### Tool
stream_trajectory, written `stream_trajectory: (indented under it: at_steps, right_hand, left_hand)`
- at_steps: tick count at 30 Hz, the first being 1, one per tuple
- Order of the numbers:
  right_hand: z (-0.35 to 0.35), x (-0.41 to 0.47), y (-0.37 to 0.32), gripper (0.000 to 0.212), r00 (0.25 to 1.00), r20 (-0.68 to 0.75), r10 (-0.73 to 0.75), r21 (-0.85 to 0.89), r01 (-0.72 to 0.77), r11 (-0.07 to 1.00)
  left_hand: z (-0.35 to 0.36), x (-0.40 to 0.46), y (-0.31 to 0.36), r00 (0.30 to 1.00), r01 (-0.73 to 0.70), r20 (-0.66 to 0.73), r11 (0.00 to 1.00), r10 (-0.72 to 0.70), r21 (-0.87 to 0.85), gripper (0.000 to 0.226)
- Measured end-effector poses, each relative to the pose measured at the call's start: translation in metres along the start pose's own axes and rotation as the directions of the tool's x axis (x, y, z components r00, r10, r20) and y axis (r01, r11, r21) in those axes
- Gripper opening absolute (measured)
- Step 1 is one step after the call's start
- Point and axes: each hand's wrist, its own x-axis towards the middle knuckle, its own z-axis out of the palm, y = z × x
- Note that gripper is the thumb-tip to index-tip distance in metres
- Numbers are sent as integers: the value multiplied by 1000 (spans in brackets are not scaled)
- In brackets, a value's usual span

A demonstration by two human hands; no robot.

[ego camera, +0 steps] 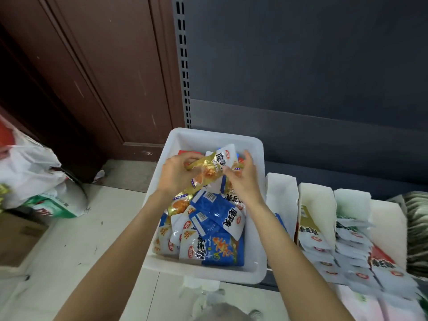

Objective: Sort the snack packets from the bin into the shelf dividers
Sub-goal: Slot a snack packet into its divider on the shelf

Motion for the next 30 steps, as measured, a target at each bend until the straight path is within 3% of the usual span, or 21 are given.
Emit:
stream_trajectory:
  at_steps: [3,6,8,12,14,17,20,22,24,26,30]
  right_hand:
    - [-31,-25,-7,62,1000,27,7,87,-9,996]
    - [-73,-57,-17,26,995,100,-4,227,-19,974]
    - [-101,-78,-16,19,996,78,-40,236,21,972]
    - [-157,-122,3,17,994,-87,-63,199,80,977]
    - [-182,-142,17,16,973,-223,-57,146,91,985]
    - [-210,-166,35,13,885,-454,-105,72,154,985]
    - [-225,-175,53,3,770,-631,-94,3,124,992]
    - [-228,-174,62,7,726,-670,-158,-112,112,987]
    - [-223,-165,67,11,702,-645,-302,-303,127,944]
    - [-212,-152,66,15,716,-522,-464,-523,161,837]
    - [-195,-128,77,17,799,-144,-584,-849,203,488]
  left_hand:
    - [-11,-24,21,991,94,122,915,-49,-392,21]
    - [-11,-46,45,965,137,261,849,1,-510,24]
    - [-4,-58,61,938,140,343,847,53,-513,26]
    - [29,-82,95,847,-42,468,909,253,-414,29]
    - [54,-89,108,845,-210,424,932,325,-296,23]
    - [93,-92,116,861,-429,267,900,434,-80,15]
    - [126,-96,120,872,-474,161,879,461,53,12]
    - [143,-101,122,879,-465,185,875,439,136,17]
    - [158,-106,120,877,-464,262,852,404,241,30]
    - [168,-107,115,878,-463,304,816,369,346,42]
    - [177,-107,108,887,-447,337,774,317,449,52]
